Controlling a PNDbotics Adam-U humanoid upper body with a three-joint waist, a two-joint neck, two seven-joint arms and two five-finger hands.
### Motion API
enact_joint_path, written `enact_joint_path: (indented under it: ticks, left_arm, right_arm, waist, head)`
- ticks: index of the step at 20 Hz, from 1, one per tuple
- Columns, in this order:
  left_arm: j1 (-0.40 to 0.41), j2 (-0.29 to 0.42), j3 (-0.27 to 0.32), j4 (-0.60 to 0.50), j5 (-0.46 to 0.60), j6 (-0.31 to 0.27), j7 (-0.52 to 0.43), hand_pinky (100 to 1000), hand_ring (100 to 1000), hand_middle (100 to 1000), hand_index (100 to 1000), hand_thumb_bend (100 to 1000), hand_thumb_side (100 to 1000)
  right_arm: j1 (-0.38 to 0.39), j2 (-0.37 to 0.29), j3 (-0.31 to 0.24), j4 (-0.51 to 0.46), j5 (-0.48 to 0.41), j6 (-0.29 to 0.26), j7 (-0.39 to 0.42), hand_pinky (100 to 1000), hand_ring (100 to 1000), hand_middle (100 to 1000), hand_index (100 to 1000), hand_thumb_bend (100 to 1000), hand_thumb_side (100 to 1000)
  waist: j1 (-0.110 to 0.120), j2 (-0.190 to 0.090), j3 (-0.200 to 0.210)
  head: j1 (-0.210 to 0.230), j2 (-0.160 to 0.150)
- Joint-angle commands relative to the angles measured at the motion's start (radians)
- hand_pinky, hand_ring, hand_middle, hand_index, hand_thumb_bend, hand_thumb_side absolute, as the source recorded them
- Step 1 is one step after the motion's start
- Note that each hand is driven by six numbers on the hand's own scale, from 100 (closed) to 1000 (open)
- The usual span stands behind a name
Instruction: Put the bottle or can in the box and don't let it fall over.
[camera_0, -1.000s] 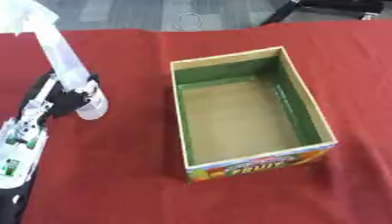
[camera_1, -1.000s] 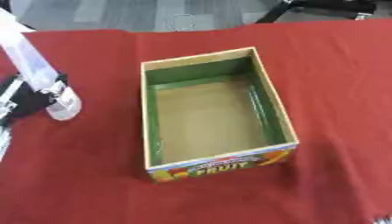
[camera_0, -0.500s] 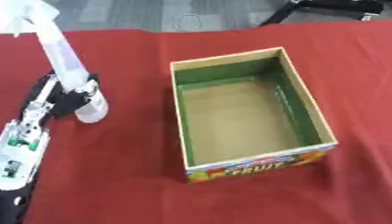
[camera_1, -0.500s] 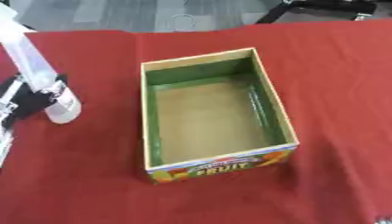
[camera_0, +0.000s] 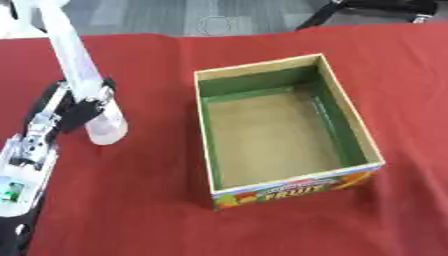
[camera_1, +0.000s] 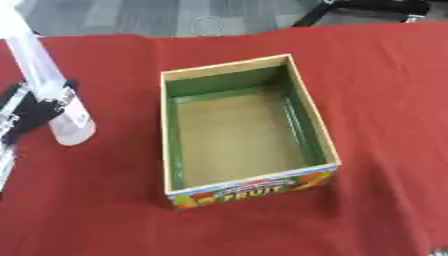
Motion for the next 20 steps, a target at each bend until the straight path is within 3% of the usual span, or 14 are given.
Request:
enact_joint_path:
  ticks: [1,11,16,20]
  left_arm:
    - [-0.026,0.032,0.01,-0.06,0.008,-0.007,0.025,775,1000,734,152,100,593]
    - [-0.077,0.022,-0.023,-0.251,0.09,-0.019,0.051,754,1000,699,131,100,626]
    - [-0.127,-0.027,-0.068,-0.351,0.158,-0.005,0.036,752,1000,682,132,100,625]
    - [-0.146,-0.088,-0.121,-0.381,0.156,0.001,0.005,751,1000,680,132,100,632]
  right_arm:
    - [0.0,-0.024,-0.011,-0.011,-0.003,-0.003,0.0,551,471,470,655,100,1000]
    - [-0.003,-0.031,-0.028,-0.011,-0.015,-0.016,0.0,552,472,471,657,100,1000]
    - [-0.008,-0.035,-0.052,-0.011,-0.029,-0.024,0.0,555,474,473,659,100,1000]
    - [-0.021,-0.042,-0.101,-0.011,-0.053,-0.039,0.0,558,479,478,663,100,1000]
  waist:
    - [0.0,-0.03,-0.001]
    - [0.004,-0.038,-0.008]
    - [0.007,-0.044,-0.017]
    - [0.011,-0.051,-0.029]
  head:
    - [-0.002,-0.003]
    - [-0.031,0.014]
    - [-0.049,0.026]
    - [-0.036,0.041]
